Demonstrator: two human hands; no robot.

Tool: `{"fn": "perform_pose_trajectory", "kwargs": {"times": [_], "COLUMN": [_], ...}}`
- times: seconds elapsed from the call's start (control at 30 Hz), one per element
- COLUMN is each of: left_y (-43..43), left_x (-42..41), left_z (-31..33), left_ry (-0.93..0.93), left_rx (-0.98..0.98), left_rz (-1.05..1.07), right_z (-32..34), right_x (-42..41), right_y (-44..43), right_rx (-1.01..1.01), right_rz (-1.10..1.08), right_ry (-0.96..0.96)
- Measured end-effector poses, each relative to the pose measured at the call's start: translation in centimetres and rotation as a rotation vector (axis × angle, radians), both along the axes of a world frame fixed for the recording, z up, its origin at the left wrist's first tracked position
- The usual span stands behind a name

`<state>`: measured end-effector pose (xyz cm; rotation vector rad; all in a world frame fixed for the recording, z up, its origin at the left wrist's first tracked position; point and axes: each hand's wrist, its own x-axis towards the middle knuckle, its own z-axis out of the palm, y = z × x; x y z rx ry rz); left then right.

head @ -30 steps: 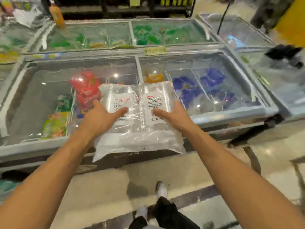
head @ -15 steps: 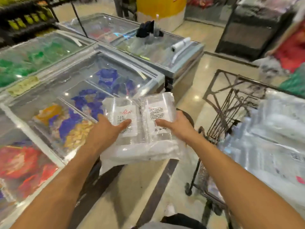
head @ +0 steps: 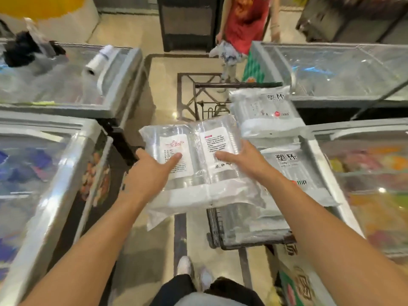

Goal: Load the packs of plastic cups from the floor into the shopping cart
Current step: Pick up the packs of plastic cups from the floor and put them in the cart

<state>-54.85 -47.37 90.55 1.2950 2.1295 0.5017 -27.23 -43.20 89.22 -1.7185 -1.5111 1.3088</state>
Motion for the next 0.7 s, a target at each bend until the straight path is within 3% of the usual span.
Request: {"fn": "perform_pose_trajectory", "kwargs": {"times": [0.33, 0.7], "left_y": [5.6, 6.9], "left_x": [13.4, 24.5], "left_z": [-1.5, -4.3], "left_ry": [-0.049, -0.029], "left_rx": [-0.048, -0.138], "left_rz": [-0.317, -0.371], "right_z": [1.5, -0.5], "right_x": [12.9, 23.3], "right_y": [-1.3, -0.6], "right_rx": [-0.018, -0.040], "right_rz": [-0.167, -0.193], "right_ry": [0.013, 0.080]}}
